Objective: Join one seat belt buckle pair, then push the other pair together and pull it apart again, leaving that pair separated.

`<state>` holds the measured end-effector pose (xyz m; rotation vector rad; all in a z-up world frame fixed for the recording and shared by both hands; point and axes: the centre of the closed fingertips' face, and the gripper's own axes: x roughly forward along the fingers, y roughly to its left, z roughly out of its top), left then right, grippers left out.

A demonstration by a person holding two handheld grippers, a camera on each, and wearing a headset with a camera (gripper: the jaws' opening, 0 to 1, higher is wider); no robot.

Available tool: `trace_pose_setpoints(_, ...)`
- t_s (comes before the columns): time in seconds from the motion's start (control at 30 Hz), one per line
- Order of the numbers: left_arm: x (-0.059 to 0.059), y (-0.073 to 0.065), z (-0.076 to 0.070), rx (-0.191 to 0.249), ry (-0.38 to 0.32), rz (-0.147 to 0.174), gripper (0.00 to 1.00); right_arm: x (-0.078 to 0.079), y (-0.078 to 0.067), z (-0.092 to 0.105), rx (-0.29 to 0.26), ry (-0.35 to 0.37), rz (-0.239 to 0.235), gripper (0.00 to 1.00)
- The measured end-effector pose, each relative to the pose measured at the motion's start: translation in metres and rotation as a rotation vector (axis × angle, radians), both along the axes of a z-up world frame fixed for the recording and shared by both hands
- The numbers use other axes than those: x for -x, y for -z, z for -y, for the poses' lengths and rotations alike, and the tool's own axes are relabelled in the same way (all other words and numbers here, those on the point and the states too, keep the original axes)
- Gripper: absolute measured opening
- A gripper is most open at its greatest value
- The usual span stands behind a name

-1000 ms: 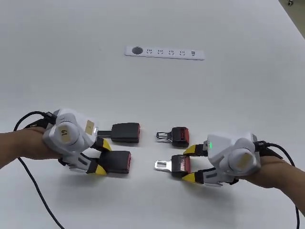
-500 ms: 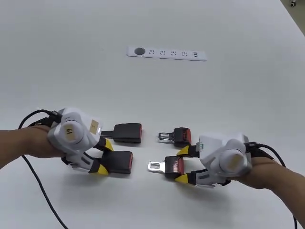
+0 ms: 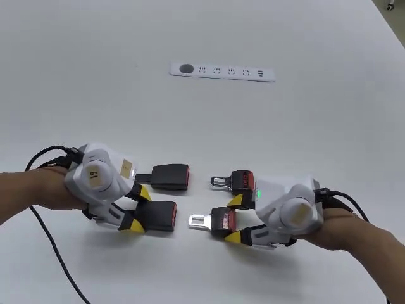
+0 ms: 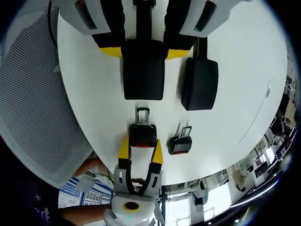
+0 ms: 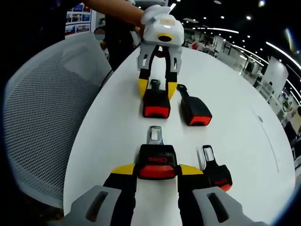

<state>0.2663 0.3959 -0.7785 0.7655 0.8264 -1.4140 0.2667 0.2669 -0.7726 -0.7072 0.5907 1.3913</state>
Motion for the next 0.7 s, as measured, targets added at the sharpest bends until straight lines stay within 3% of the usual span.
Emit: trace_pose_setpoints(0.7, 0.000, 0.001, -0.001, 0.000, -0.002, -0.001, 0.32, 0.000, 0.002, -0.024, -0.019, 0.000, -0.015, 0.31)
